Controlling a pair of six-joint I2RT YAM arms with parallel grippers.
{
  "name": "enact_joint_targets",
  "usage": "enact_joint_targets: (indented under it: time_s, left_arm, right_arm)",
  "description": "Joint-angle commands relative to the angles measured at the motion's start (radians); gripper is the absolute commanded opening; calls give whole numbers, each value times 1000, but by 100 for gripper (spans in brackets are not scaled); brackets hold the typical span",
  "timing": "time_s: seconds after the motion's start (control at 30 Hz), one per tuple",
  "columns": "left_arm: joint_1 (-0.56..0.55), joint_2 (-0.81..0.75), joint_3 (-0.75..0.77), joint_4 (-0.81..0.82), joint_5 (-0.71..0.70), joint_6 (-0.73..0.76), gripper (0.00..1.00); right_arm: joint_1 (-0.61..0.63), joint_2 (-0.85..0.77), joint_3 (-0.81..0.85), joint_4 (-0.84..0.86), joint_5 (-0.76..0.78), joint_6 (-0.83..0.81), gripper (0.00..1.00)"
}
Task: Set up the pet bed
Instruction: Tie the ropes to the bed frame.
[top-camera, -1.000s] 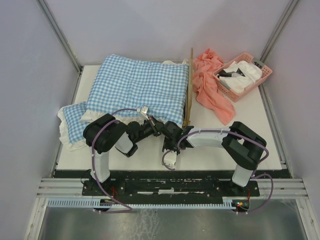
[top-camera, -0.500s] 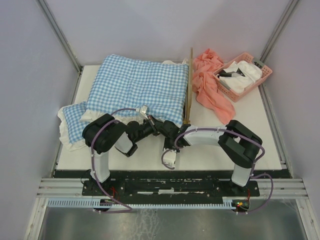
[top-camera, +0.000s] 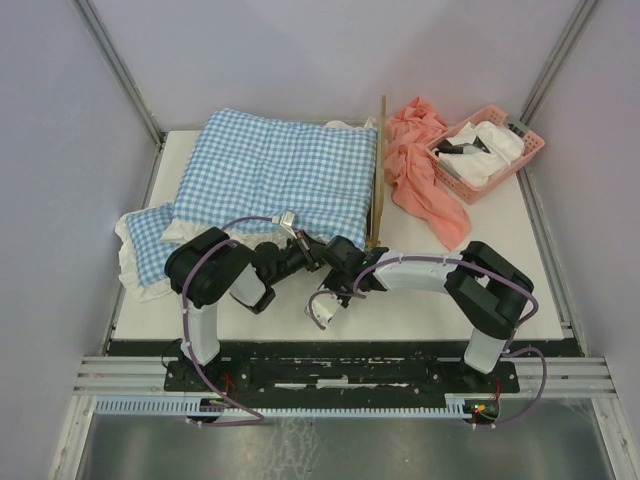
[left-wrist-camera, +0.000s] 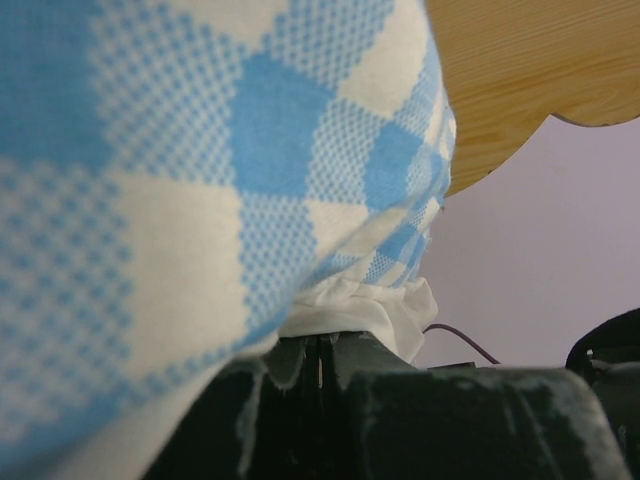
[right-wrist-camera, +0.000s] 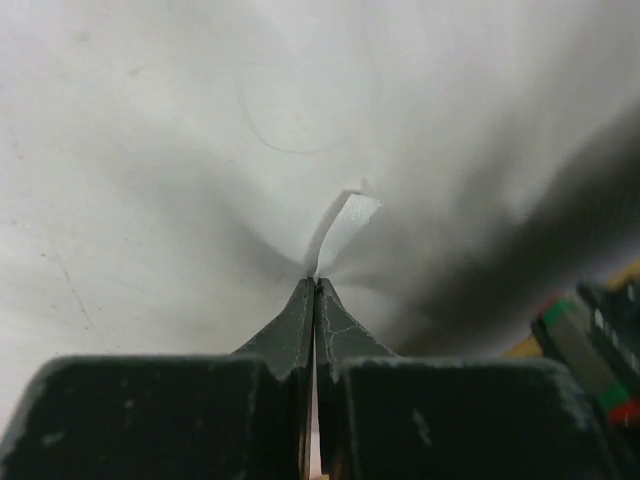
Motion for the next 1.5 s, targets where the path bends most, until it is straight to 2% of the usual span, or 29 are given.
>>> enact_joint_targets:
  time_s: [0.0, 0.07, 0.27, 0.5, 0.63, 0.87, 1.07, 1.27, 1.47]
  left_arm:
    - [-3, -9, 8, 8, 37, 52, 3]
    - [-3, -11, 11, -9, 38, 68, 3]
    - [-4, -28, 20, -54, 42, 104, 3]
    - [-3, -73, 18, -151, 31, 203, 3]
    - [-4, -90, 10, -212, 22, 265, 3]
    - [-8, -83, -18, -238, -1, 303, 3]
    - [-8, -83, -31, -240, -14, 323, 3]
    - [-10, -90, -37, -261, -18, 348, 3]
    - [-27, -41, -54, -193, -21, 327, 3]
  right_arm:
    - [-45, -99, -75, 215, -90, 406, 2]
    - [-47, -132, -131, 323, -92, 512, 2]
    - [-49, -160, -213, 453, -27, 808, 2]
    - [-49, -231, -379, 755, 181, 1277, 2]
    - [-49, -214, -412, 813, 332, 1477, 2]
    - [-50, -241, -473, 875, 360, 1529, 2]
    - [-51, -333, -499, 802, 375, 1530, 2]
    - [-55, -436, -552, 803, 409, 1564, 2]
    - [-61, -428, -567, 841, 441, 1596, 2]
